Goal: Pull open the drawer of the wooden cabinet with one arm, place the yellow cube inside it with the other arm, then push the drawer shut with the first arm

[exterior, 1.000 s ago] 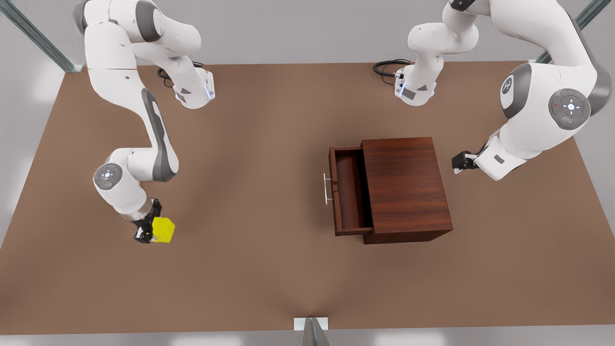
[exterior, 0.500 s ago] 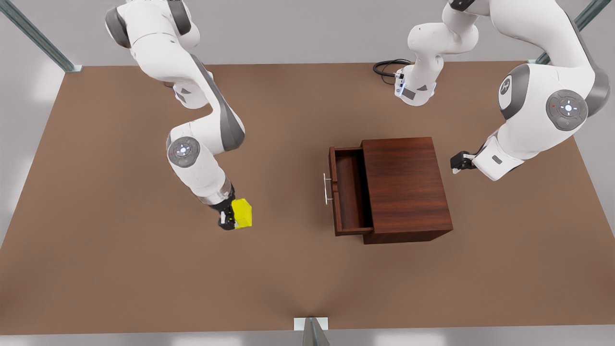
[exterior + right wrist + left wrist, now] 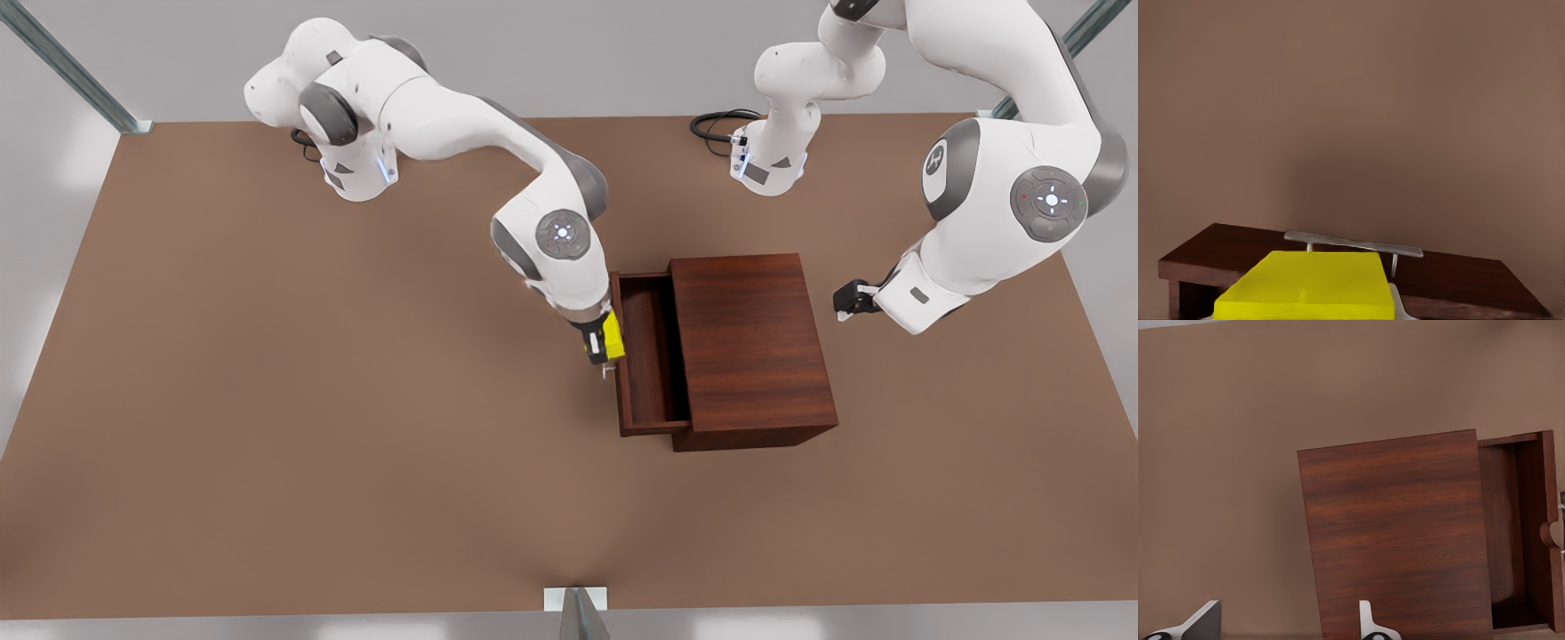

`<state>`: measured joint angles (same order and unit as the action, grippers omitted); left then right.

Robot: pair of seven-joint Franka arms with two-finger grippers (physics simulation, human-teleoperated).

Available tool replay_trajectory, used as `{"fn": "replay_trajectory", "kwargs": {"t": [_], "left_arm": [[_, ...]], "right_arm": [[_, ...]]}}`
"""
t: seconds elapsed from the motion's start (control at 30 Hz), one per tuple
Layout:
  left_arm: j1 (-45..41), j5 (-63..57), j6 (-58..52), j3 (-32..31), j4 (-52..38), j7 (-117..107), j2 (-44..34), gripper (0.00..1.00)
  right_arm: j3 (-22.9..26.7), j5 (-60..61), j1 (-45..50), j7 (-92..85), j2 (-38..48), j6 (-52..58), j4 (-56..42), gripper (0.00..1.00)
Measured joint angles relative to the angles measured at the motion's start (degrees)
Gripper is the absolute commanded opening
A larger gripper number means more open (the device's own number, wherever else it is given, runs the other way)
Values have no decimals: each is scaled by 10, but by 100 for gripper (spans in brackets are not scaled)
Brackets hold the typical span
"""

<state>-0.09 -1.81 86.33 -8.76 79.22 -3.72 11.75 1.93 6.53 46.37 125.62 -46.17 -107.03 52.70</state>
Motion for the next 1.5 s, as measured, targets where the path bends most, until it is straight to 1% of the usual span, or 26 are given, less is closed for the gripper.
{"fn": "replay_trajectory", "kwargs": {"t": [0.23,0.47,0.5,0.53,0.73,0.8,0.87,0.9,0.93,0.97,1.0,1.03,1.07,1.1,1.23,1.27,1.3,1.33,1.37,1.5], "left_arm": [[0,0,0,0,0,0,0,100],[0,0,0,0,0,0,0,100],[0,0,0,0,0,0,0,100],[0,0,0,0,0,0,0,100],[0,1,0,0,-1,0,-1,100],[-10,4,0,-1,-6,-5,2,100],[-61,3,0,-1,-37,-26,33,100],[-107,3,2,-1,-62,-43,61,100],[-159,-1,7,-1,-102,-65,105,100],[-207,-7,12,1,-149,-90,154,100],[-248,-13,24,2,-189,-117,196,100],[-285,-22,39,3,-209,-144,226,100],[-312,-31,52,2,-220,-170,245,100],[-327,-38,65,2,-225,-196,255,100],[-386,-82,136,3,-227,-302,325,100],[-391,-92,155,3,-226,-326,343,100],[-394,-99,173,3,-225,-348,356,100],[-395,-105,190,3,-224,-369,366,100],[-396,-109,204,3,-223,-390,372,100],[-395,-118,241,4,-210,-459,385,100]], "right_arm": [[3,-6,53,82,-49,5,-38,51],[2,-7,73,143,-69,-8,-49,52],[3,-7,73,150,-71,-10,-49,86],[4,-5,74,156,-72,-11,-49,100],[18,-2,72,186,-63,-9,-49,100],[29,-1,15,186,-16,18,-49,100],[32,-2,-88,162,35,72,-49,100],[33,-7,-147,139,56,103,-47,100],[35,-17,-213,103,80,126,-43,100],[35,-25,-276,57,110,133,-8,100],[39,-32,-326,1,149,128,60,100],[55,-36,-357,-63,186,125,133,100],[71,-41,-375,-127,213,126,180,100],[84,-48,-385,-191,228,131,200,100],[85,-63,-416,-414,228,165,184,100],[28,-66,-466,-462,228,171,183,100],[-43,-78,-523,-505,227,176,184,100],[-79,-90,-542,-546,224,180,183,100],[-95,-99,-549,-584,222,183,183,100],[-77,-115,-530,-717,218,192,176,100]]}}
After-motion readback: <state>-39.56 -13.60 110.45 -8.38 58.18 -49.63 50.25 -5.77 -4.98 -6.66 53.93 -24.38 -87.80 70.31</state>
